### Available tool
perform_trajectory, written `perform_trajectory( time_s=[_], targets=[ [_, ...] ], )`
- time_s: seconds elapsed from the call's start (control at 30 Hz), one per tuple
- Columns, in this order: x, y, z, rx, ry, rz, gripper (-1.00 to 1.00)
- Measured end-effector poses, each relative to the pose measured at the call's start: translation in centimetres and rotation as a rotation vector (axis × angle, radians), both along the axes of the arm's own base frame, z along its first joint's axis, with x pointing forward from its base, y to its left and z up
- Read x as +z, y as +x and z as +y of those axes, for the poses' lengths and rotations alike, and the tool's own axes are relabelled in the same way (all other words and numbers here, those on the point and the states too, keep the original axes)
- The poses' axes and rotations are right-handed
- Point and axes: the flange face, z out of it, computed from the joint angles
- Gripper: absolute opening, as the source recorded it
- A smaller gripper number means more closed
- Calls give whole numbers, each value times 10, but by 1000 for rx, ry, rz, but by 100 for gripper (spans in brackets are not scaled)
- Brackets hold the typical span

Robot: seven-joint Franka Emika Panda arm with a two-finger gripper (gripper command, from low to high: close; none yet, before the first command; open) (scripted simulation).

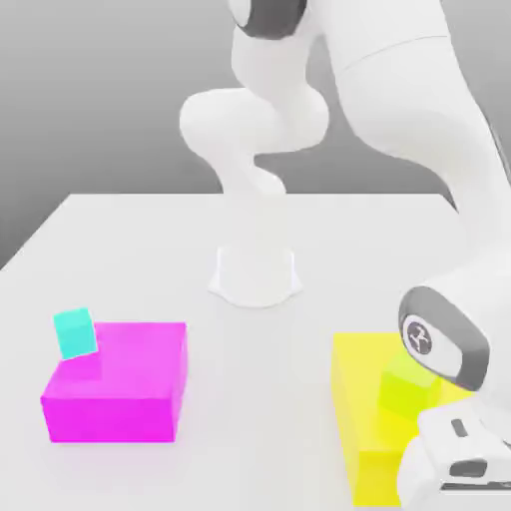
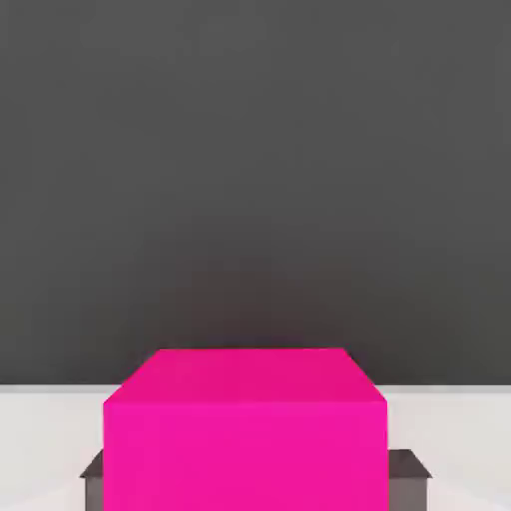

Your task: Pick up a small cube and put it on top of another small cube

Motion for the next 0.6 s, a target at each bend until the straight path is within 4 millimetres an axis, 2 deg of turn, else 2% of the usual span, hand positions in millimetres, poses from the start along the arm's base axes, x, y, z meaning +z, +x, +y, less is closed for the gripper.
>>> perform_trajectory(
  time_s=[0.03,0.07,0.23,0.4,0.6],
  targets=[
    [-5,0,0,0,0,0,-100],
    [1,0,0,0,-1,1,-100],
    [67,-5,-2,29,1,1,-100],
    [120,-32,-17,179,3,2,-100],
    [171,-73,-37,370,3,2,-100]
  ],
)
